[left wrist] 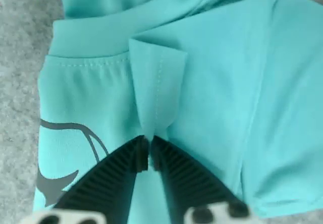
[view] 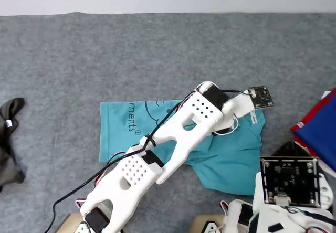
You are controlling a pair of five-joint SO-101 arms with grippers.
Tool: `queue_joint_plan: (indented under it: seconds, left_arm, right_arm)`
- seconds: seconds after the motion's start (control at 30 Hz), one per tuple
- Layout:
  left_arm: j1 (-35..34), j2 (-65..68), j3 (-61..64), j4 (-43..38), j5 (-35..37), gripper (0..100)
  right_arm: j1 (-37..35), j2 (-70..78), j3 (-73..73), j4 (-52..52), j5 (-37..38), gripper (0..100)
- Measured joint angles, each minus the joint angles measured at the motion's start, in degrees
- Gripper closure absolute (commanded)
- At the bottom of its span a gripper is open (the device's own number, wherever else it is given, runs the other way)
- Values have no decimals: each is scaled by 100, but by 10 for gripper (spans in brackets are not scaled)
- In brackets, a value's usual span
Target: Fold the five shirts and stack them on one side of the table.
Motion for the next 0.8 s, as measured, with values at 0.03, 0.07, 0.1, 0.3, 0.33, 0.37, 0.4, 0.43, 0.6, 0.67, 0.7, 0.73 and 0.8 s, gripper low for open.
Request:
queue_joint_plan:
  seconds: [0.03,0.07,0.1,0.3,0.33,0.37,0.4,0.43,0.6,0.67,0.7,0.73,0.8]
  left_arm:
    - [9,0,0,0,0,818]
    - [18,0,0,0,-9,805]
    - [18,0,0,9,-18,804]
    - [0,0,-264,255,-18,805]
    - [-35,0,-387,299,-18,805]
    - [-88,0,-501,343,-18,805]
    - [-141,0,-615,387,-18,805]
    - [-176,0,-738,440,-18,805]
    - [-88,-9,-1125,721,-18,805]
    - [79,-9,-1125,738,9,805]
    - [193,-9,-1108,747,70,805]
    - [290,-9,-1064,747,105,805]
    - [466,-9,-905,747,167,805]
  right_arm:
    - [0,0,0,0,0,987]
    - [0,0,0,0,0,987]
    - [0,0,0,0,0,987]
    - [0,0,0,0,0,987]
    - [0,0,0,0,0,987]
    - [0,0,0,0,0,987]
    - [0,-26,0,0,0,987]
    - [0,-44,0,0,0,987]
    - [0,-53,0,0,0,988]
    - [0,-53,0,0,0,988]
    - [0,-53,0,0,0,988]
    - [0,-53,0,0,0,988]
    - [0,-53,0,0,0,988]
